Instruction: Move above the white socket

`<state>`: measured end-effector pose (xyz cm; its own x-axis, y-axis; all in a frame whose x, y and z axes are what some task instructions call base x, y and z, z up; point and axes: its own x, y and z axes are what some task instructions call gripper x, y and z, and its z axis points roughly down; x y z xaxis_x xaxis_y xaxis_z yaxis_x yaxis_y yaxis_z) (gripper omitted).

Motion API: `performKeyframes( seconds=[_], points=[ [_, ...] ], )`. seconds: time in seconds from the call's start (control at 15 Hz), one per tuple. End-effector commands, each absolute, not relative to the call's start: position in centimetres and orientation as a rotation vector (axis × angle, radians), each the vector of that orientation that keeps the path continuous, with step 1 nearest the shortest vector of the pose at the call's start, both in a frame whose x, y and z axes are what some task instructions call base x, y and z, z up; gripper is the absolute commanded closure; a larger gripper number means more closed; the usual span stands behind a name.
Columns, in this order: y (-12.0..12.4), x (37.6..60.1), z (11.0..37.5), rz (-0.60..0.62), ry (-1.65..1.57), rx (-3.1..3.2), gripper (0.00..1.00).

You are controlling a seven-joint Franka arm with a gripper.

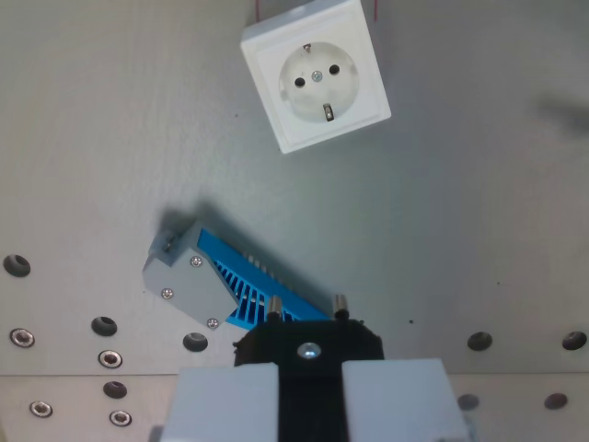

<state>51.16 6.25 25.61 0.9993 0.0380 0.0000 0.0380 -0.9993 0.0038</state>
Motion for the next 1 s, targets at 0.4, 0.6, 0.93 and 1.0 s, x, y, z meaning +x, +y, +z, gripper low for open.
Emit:
performKeyframes(
  seconds=[0.4,0.6,0.93,1.0],
  points=[
    [6.25,51.15,25.59,0.0,0.065,3.138,1.0],
    [6.24,51.17,25.48,0.0,0.076,3.139,1.0],
    [6.2,51.28,25.0,0.015,0.11,3.141,1.0],
    [6.2,51.31,24.88,0.02,0.119,3.142,1.0]
  ],
)
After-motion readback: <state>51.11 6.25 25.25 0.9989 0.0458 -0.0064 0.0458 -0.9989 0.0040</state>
